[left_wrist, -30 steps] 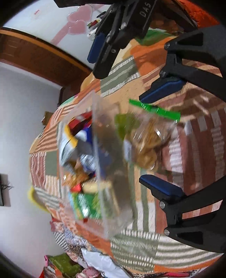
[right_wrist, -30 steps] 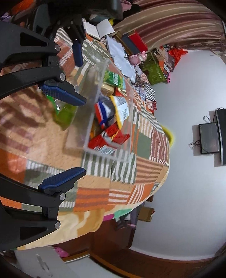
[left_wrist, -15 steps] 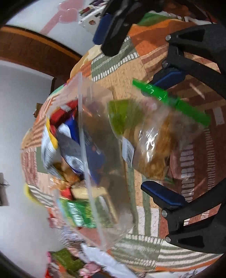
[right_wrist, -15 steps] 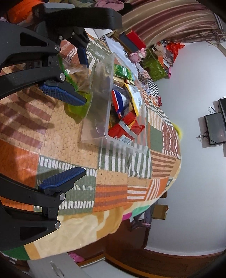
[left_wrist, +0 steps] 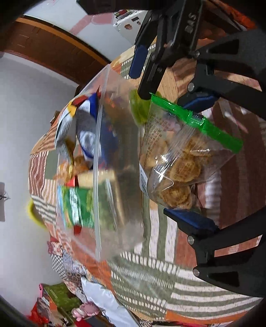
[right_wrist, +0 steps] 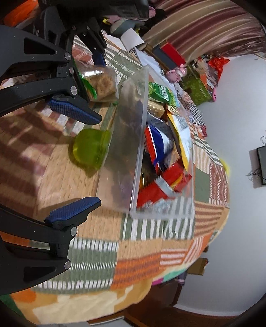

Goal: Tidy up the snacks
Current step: 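Grasp the green-zipper biscuit bag with the left tool while the right tool grasps the green jelly cup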

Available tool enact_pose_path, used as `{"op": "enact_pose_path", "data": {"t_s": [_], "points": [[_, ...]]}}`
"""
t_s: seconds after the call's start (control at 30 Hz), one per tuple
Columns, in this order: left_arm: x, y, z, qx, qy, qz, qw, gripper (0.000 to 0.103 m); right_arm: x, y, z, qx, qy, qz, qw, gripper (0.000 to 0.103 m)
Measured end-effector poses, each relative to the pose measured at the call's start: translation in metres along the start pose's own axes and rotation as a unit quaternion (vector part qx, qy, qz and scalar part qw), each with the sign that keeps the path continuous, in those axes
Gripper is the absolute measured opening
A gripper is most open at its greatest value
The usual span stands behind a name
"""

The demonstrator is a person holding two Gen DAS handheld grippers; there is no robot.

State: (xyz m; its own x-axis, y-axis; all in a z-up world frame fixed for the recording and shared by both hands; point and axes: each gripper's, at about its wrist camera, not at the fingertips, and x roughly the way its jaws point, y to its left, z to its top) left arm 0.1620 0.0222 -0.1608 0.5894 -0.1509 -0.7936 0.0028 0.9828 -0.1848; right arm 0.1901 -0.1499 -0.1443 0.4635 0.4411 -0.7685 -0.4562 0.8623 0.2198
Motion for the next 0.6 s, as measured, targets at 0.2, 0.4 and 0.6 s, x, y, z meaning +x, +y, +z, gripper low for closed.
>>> {"op": "enact_pose_path", "data": {"t_s": [0.2, 0.4, 0.6], "points": [[-0.009, 0.014, -0.004, -0.014, -0.013, -0.003, 0.9998, 0.081, 0.018, 0.005, -0.002, -0.002, 0.029, -0.002, 1.0, 0.07], [-0.017, 0.019, -0.002, -0.02, -0.025, -0.009, 0.9994, 0.08, 0.029, 0.0, 0.001, 0.018, 0.047, 0.022, 0.999, 0.053], [-0.032, 0.014, 0.004, -0.02, -0.04, -0.015, 0.9989, 0.08, 0.016, 0.007, -0.001, 0.003, 0.025, 0.012, 1.0, 0.052]]}}
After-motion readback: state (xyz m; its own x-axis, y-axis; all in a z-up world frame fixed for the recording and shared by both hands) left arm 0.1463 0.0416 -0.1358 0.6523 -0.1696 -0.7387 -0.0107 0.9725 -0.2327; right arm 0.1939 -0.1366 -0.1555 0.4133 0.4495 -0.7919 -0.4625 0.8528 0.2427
